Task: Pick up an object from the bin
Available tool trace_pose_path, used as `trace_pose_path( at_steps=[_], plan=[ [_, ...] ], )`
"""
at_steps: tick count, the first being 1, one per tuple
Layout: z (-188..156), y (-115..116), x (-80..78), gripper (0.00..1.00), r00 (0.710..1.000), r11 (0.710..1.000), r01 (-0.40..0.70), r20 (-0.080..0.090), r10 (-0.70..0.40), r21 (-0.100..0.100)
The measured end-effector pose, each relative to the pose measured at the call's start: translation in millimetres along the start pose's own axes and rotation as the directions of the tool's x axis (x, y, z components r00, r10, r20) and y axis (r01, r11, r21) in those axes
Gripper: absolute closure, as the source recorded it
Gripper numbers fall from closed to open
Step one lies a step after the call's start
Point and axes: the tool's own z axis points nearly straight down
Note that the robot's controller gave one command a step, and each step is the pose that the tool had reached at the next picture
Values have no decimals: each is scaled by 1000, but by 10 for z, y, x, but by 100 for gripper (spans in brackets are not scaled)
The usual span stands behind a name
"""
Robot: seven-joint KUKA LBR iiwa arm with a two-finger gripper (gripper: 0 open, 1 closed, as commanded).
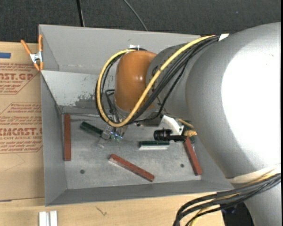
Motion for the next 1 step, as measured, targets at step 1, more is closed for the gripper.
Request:
trace_pose_path(
  at_steps=[1],
  plan=[
    [-142, 85, 36, 100, 1000, 1000, 8, 14, -8, -15]
  ],
)
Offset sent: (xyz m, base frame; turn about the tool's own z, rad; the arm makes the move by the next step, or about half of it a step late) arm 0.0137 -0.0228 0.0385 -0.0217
